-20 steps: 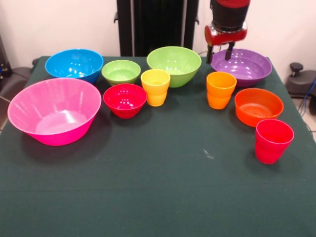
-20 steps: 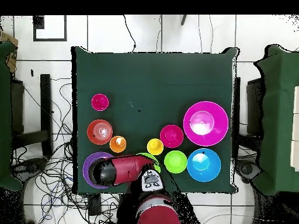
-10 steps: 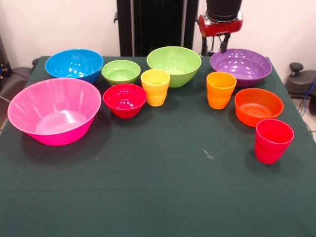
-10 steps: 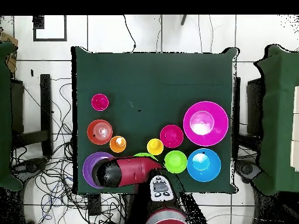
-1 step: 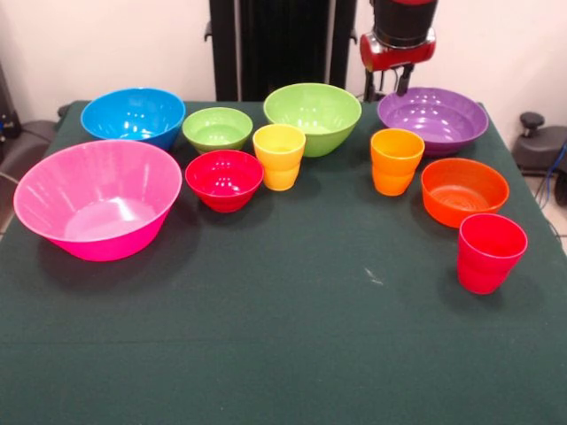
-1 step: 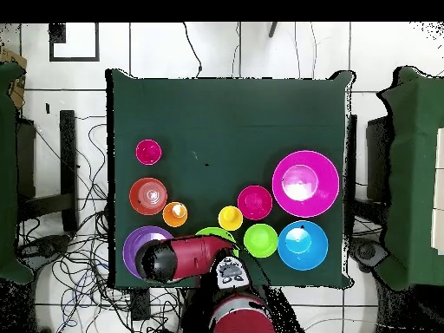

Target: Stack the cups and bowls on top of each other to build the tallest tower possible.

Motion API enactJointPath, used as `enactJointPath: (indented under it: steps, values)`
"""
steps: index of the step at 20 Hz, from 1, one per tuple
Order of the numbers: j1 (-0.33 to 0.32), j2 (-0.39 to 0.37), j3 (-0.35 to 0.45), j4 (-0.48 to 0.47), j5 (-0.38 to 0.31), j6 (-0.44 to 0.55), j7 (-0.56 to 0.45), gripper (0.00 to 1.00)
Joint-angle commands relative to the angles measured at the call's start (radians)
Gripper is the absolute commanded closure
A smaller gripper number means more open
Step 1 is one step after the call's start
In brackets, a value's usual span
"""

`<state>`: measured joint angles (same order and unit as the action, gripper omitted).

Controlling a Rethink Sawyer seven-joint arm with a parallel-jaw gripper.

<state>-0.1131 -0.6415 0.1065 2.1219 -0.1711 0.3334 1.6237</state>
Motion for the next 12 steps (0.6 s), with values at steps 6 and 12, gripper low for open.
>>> enactJointPath:
  steps: [6,12]
  values:
    - [0.021,0.114,0.042,-0.074,-0.076,-0.079,0.075,0.0]
    - [0.036,0.167,0.02,-0.12,-0.09,-0.116,0.094,0.0]
